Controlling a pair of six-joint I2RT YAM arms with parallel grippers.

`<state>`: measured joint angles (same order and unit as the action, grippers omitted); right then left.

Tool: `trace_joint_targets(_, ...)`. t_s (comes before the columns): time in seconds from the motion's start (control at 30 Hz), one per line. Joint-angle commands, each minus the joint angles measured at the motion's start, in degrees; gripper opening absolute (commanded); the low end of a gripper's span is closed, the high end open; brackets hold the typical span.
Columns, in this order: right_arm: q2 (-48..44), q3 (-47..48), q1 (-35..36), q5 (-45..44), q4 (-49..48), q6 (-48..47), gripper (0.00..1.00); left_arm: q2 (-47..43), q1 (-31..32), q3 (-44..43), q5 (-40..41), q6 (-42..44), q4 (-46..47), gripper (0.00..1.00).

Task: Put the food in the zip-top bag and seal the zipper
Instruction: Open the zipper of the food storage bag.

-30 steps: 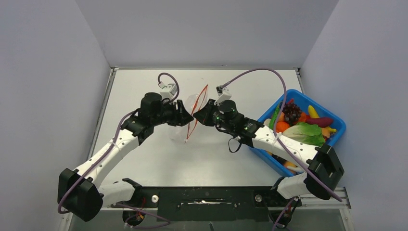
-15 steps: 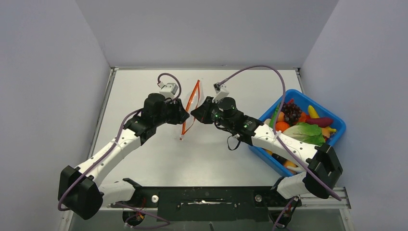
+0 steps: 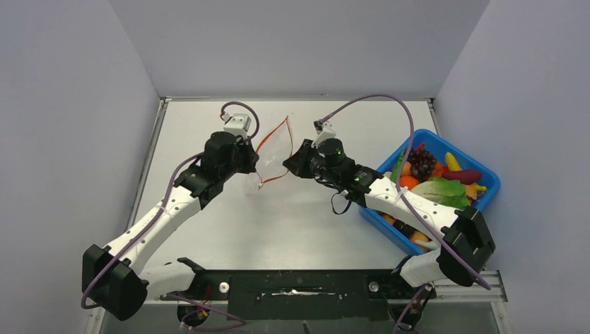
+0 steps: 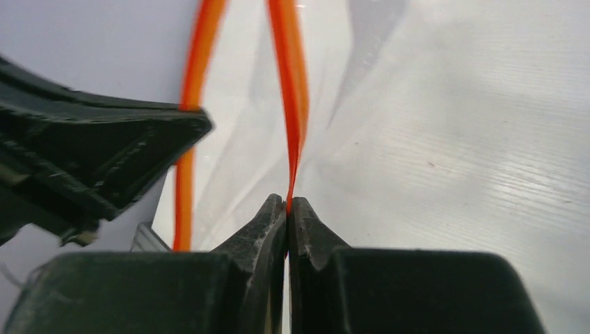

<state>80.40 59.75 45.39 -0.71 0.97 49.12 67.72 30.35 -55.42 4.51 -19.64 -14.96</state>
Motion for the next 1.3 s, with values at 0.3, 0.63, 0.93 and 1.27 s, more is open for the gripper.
trace_joint_targets(0.3,-0.1,-2.8,-2.2,-3.6,0.4,2.9,0.0,-3.1,0.2,-5.2,5.6,5.0,0.1,0.0)
trace_joint_targets(0.63,-0.5,-2.4,-1.9,2.6,-5.3,-1.6,0.0,-3.3,0.2,-1.4,0.1,4.3,2.3,0.17)
trace_joint_targets(0.93,0.4,-2.8,-2.1,5.0,-6.8,-2.2,0.0,2.8,0.4,-0.2,-11.8,1.9,4.8,0.45)
trace_joint_targets(1.27,-0.9,-3.8,-2.5,5.8,-6.3,-2.9,0.0,6.5,0.9,-5.8,-5.2,3.9,3.9,0.48)
